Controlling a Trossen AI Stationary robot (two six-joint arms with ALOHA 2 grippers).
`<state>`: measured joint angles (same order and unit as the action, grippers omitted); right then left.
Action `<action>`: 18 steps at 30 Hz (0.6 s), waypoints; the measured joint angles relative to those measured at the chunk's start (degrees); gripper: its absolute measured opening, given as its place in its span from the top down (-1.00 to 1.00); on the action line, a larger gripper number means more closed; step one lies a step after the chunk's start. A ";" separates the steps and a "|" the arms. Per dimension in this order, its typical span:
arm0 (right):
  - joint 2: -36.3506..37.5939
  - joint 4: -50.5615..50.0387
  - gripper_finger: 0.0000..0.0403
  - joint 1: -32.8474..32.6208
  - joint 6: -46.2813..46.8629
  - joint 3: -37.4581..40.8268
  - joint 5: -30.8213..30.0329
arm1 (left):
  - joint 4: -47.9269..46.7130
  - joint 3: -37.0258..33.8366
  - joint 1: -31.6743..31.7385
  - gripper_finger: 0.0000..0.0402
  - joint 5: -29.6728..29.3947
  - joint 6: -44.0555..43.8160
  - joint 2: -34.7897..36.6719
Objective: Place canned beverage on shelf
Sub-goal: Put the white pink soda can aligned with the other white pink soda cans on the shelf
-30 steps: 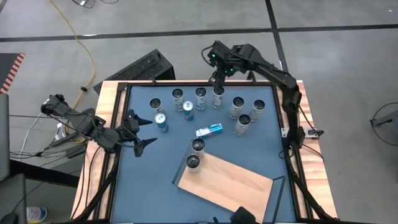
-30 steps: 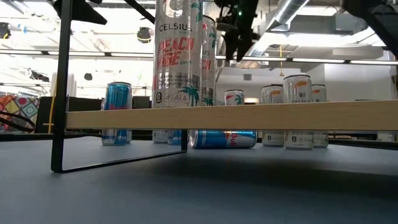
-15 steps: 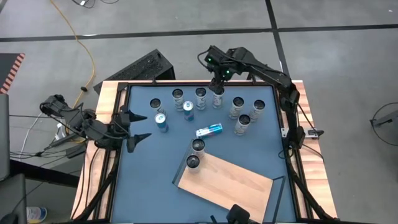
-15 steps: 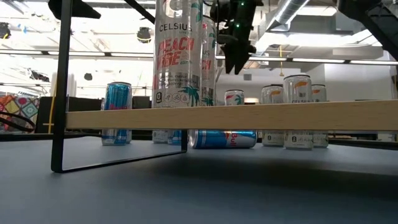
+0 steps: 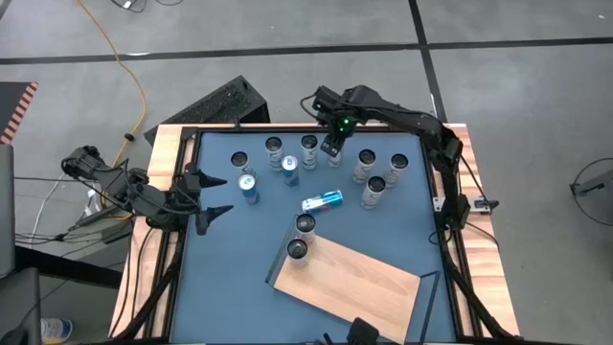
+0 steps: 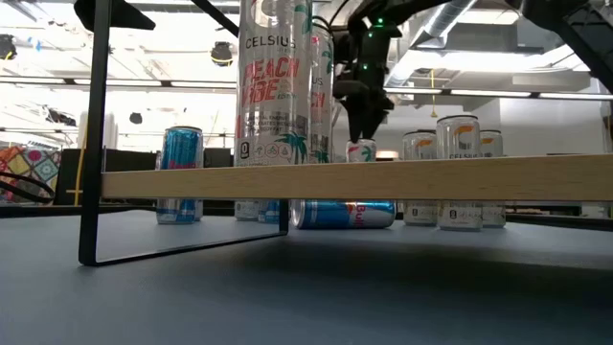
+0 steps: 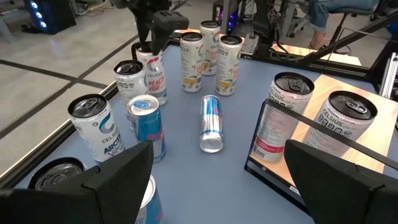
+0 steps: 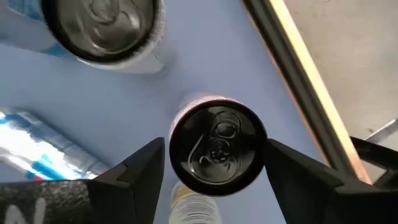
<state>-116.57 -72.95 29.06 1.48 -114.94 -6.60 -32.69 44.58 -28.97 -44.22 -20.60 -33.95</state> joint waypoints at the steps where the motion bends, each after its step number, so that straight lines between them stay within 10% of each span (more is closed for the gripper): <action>1: 0.04 0.02 -0.35 0.00 0.02 0.18 -0.85 | 0.01 0.00 0.00 -0.73 -0.13 0.00 0.00; 18: 0.28 2.25 -0.32 -0.23 0.00 0.31 -2.23 | 0.04 0.00 0.00 -0.73 -1.19 0.00 -0.02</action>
<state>-116.29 -70.70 28.83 1.48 -114.63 -8.83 -32.64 44.58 -28.97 -45.41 -20.60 -33.98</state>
